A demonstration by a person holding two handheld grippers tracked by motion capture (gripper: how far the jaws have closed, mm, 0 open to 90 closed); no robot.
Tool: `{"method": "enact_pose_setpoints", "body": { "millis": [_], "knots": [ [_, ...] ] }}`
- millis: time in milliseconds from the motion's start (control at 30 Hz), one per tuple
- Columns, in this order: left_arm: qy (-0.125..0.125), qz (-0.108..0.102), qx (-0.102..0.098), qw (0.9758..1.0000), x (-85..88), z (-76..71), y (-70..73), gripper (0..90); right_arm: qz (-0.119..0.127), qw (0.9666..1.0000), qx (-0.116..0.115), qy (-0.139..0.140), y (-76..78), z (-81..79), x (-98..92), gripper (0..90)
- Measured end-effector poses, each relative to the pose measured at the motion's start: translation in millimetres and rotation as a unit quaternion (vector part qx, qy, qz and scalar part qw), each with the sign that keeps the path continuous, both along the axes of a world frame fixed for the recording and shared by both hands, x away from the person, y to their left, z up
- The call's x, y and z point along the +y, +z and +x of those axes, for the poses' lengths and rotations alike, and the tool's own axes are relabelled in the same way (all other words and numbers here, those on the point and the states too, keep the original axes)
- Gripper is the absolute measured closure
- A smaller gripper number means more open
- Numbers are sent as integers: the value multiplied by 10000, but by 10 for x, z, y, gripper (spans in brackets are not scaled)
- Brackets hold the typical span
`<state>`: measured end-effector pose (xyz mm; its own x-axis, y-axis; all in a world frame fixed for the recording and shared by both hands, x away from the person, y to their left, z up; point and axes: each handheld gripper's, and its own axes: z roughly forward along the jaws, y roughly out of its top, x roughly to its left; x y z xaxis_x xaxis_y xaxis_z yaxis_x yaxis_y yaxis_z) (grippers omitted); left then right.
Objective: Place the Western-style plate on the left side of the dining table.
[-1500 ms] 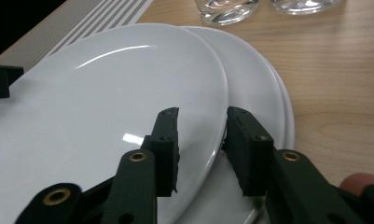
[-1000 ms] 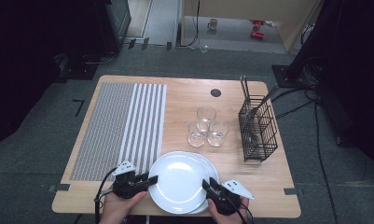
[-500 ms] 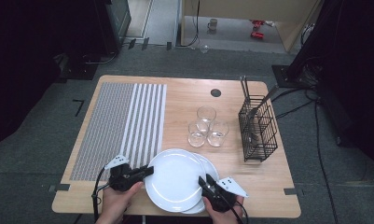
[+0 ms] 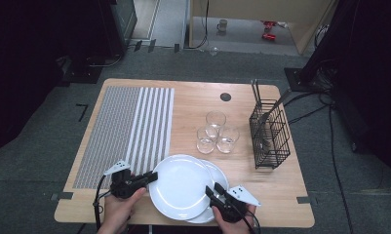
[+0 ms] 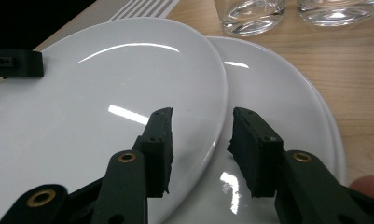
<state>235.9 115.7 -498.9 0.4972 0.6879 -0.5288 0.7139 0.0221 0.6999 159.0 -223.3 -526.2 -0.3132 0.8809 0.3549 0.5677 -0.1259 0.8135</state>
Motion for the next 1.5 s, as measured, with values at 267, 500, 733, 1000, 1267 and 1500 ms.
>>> {"method": "enact_pose_setpoints", "body": {
  "millis": [267,500,733,1000,1267,1500],
  "knots": [
    [216,16,-73,9997,167,-34,48,798,19,10000,63,25,-18,6,-16,591],
    [297,-22,-23,9996,233,-36,33,797,-4,10000,75,47,-16,13,-19,596],
    [346,53,41,9994,234,-34,-10,781,56,9999,142,60,15,17,-36,602],
    [347,145,30,9993,224,-34,-19,770,554,9984,26,145,123,6,-25,652],
    [340,204,3,9992,218,-38,-19,764,879,9948,503,140,145,73,23,712],
    [329,236,-13,9992,215,-38,-25,759,730,9948,709,15,152,131,98,748]
  ]
}}
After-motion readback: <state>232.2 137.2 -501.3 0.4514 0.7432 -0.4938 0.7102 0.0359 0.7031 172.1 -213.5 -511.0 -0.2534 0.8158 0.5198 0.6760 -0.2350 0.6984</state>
